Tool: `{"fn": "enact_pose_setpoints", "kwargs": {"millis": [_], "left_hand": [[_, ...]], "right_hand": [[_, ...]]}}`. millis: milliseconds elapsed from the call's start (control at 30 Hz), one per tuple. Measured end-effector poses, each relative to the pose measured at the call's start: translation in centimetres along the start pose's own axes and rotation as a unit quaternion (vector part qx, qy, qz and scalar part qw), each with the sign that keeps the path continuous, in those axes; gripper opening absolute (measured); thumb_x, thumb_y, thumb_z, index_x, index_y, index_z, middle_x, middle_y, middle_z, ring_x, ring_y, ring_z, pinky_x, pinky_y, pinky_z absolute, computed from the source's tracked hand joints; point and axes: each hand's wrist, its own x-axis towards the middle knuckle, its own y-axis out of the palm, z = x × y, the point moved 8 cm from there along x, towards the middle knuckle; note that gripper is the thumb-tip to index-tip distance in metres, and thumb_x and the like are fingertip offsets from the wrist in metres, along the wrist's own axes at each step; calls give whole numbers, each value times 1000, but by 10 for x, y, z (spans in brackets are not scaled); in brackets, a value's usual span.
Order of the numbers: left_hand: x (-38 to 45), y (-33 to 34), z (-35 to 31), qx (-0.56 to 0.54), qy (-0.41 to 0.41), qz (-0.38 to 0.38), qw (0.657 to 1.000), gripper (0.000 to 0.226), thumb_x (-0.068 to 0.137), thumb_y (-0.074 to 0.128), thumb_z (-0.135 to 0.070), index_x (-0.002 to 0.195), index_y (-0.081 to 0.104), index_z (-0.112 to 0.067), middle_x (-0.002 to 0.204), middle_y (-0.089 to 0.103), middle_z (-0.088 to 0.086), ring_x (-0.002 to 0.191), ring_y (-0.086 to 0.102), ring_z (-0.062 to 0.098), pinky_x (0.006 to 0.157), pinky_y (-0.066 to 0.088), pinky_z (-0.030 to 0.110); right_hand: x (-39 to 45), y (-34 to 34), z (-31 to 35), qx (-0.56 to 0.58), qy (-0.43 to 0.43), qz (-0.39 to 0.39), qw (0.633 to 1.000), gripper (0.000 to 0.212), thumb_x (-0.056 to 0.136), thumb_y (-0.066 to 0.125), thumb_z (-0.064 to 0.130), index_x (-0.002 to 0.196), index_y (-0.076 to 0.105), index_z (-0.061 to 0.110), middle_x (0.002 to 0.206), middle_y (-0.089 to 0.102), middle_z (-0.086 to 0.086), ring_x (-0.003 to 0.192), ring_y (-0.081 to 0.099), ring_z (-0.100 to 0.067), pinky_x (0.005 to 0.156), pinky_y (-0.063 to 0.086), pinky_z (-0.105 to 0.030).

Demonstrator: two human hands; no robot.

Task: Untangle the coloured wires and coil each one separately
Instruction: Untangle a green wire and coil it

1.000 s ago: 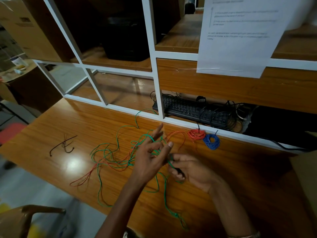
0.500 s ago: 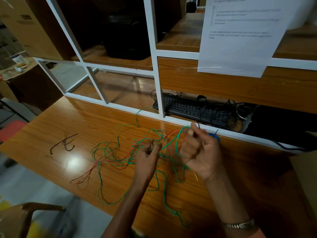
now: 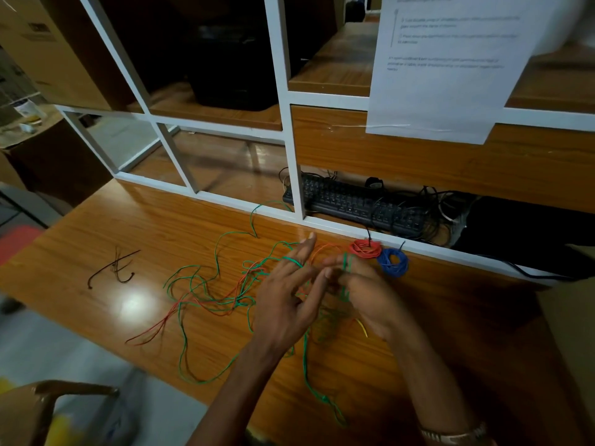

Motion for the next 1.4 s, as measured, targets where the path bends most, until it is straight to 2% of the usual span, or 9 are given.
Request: {"fn": "enact_pose_setpoints", "kwargs": {"millis": [233, 400, 633, 733, 800, 933, 1067, 1233, 1400], "left_hand": [[3, 0, 51, -66, -196, 17, 978, 48, 104, 53, -51, 150, 52, -34, 149, 59, -16, 129, 57, -9, 104, 54, 34], [-6, -2, 82, -104, -278, 9, 955, 54, 99, 52, -57, 145, 52, -30, 143, 62, -5, 135, 54, 2, 107, 48, 34], [-19, 20, 82, -219, -334, 7, 917, 41, 89, 59, -50, 92, 81, -15, 111, 73, -27, 131, 45, -21, 98, 36, 4], [-18, 31, 74, -221, -318, 12, 922, 42, 88, 62, -42, 69, 75, -7, 84, 79, 2, 135, 56, 1, 116, 32, 13], [-17, 40, 62, -206, -278, 35, 937, 39, 89, 64, -34, 60, 72, -8, 68, 73, 2, 144, 53, 17, 120, 30, 18], [-16, 40, 26, -116, -141, 42, 982, 34, 96, 68, -29, 64, 73, -18, 149, 62, 8, 153, 38, 8, 118, 35, 30], [-12, 40, 9, -59, -56, 50, 995, 20, 99, 72, -31, 84, 80, -21, 164, 42, -2, 155, 34, 11, 122, 33, 30], [3, 27, 21, -113, -113, 20, 987, 21, 103, 65, -24, 122, 75, -24, 159, 50, -7, 151, 39, 6, 122, 36, 29], [10, 20, 29, -127, -189, 21, 973, 41, 106, 59, -31, 147, 56, -27, 148, 61, -13, 134, 58, 4, 106, 47, 17]], "right_hand": [[-16, 47, -23, -44, 117, 140, 982, 23, 106, 38, 14, 108, 57, 2, 60, 52, -6, 43, 38, -11, 39, 25, -20], [-34, 76, -29, 42, 194, 337, 920, 77, 100, 32, 67, 84, 68, 1, 42, 26, 4, 34, 16, -8, 39, 8, -25], [-47, 67, 35, 360, 26, 450, 817, 64, 104, 49, 51, 65, 71, 4, 39, 18, 5, 33, 8, -8, 37, 10, -22], [-29, 43, 66, 516, -58, 371, 770, 57, 110, 40, 43, 88, 71, 0, 45, 24, 4, 39, 15, -9, 41, 16, -25], [-13, 20, 69, 545, -102, 225, 801, 48, 112, 38, 37, 116, 70, 1, 55, 29, 7, 46, 23, -7, 47, 26, -23], [2, -23, 56, 422, -152, -35, 893, 40, 110, 39, 14, 147, 43, -1, 76, 51, 2, 64, 47, -8, 62, 42, -20], [-6, -41, 47, 181, -160, -182, 953, 42, 110, 40, 8, 151, 36, 8, 85, 63, -3, 76, 62, -11, 78, 51, -26], [0, -26, 2, -210, 40, -84, 973, 41, 102, 43, 42, 141, 41, 27, 122, 70, -4, 105, 70, -17, 99, 55, -46], [-6, 24, -14, -199, 120, 69, 970, 16, 99, 40, 6, 92, 54, 4, 55, 44, -2, 42, 37, -12, 45, 34, -29]]}}
